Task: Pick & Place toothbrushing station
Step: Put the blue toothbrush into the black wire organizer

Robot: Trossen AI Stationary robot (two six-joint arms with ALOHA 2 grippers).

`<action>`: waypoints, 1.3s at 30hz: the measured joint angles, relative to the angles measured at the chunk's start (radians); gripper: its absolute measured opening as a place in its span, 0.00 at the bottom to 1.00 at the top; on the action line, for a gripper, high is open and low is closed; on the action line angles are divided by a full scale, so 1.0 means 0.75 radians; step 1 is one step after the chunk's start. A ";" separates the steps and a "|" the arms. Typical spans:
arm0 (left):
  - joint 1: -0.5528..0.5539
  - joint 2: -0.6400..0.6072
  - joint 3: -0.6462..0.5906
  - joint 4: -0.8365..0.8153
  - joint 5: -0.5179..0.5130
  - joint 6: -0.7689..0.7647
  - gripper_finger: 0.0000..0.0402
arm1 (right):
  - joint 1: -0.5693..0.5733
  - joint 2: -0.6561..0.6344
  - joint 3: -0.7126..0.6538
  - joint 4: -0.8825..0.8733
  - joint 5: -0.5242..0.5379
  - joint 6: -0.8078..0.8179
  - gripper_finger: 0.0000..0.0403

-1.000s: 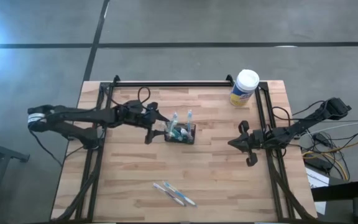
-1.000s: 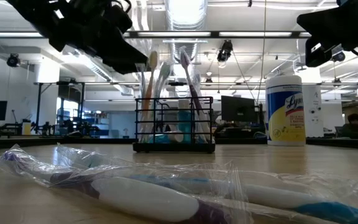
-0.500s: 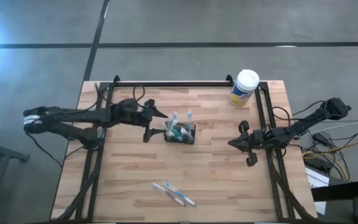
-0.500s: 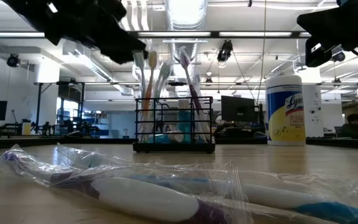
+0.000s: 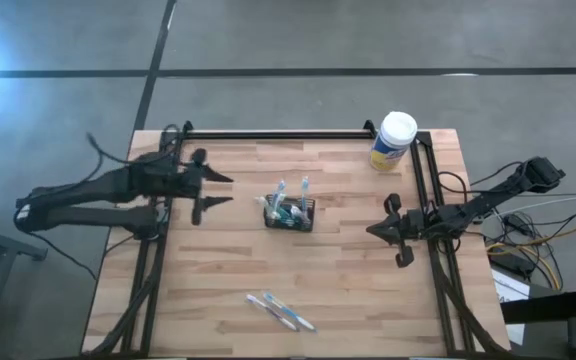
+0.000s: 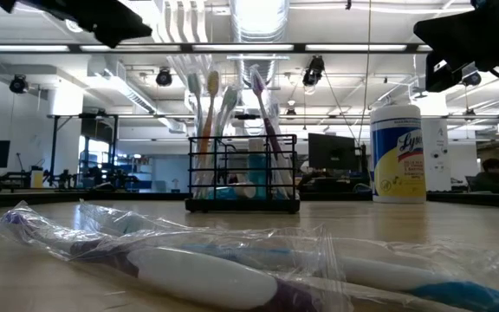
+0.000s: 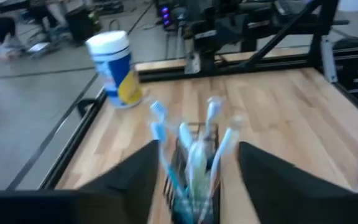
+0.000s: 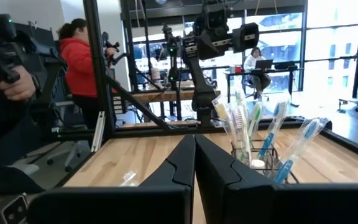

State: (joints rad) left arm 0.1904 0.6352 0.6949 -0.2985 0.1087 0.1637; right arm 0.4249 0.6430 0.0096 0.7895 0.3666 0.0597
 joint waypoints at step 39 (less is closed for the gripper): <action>-0.038 -0.717 -0.853 0.344 0.103 -0.285 0.03 | 0.000 0.412 0.982 -1.277 0.249 0.339 0.02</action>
State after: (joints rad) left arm 0.1619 0.0975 0.0551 -0.0404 0.1856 -0.0502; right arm 0.4249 0.9520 0.7464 -0.1684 0.5533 0.3142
